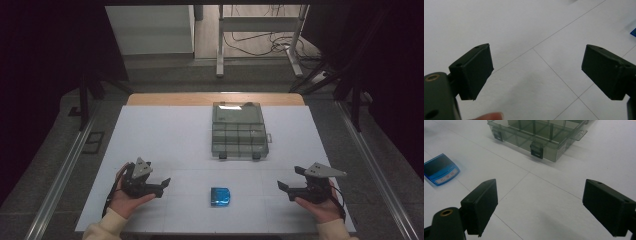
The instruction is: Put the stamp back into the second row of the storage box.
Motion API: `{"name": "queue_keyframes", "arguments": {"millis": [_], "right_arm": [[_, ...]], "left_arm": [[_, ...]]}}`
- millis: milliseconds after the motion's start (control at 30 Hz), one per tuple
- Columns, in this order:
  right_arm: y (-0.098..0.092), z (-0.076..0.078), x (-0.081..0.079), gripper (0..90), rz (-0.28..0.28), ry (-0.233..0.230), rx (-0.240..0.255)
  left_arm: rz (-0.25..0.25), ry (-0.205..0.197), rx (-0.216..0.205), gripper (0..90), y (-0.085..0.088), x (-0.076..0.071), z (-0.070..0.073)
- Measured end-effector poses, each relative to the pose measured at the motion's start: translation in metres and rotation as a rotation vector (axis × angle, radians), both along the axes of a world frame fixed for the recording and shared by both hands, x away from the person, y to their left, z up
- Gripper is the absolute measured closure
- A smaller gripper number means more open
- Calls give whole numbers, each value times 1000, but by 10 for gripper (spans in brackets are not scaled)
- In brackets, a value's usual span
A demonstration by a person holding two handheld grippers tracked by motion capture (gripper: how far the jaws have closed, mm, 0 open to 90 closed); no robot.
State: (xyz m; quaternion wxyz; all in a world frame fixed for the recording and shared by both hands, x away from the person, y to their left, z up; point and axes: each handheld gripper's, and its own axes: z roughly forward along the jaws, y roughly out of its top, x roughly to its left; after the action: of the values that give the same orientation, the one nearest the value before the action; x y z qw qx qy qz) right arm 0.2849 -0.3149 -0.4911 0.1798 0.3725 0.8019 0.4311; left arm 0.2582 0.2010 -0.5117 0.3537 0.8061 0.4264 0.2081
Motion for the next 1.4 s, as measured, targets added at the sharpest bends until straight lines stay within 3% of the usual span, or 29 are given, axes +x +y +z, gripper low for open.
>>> {"name": "queue_keyframes", "arguments": {"millis": [400, 500, 900, 1133, 1400], "right_arm": [[0, 0, 3, 135, -12, -1, -3], [0, -1, 4, 136, -14, -1, -2], [0, -1, 6, 138, -3, 4, -1], [-1, 1, 2, 138, -6, -3, 7], [0, 1, 1, 138, -10, -4, 10]], "left_arm": [[1, 26, -29, 103, 3, 0, 2], [-15, 33, -20, 107, 4, 0, 8], [-108, 81, -37, 109, -3, 4, 31], [-182, 99, -32, 114, -20, 5, 45], [-278, 91, -10, 115, -44, 8, 60]]}}
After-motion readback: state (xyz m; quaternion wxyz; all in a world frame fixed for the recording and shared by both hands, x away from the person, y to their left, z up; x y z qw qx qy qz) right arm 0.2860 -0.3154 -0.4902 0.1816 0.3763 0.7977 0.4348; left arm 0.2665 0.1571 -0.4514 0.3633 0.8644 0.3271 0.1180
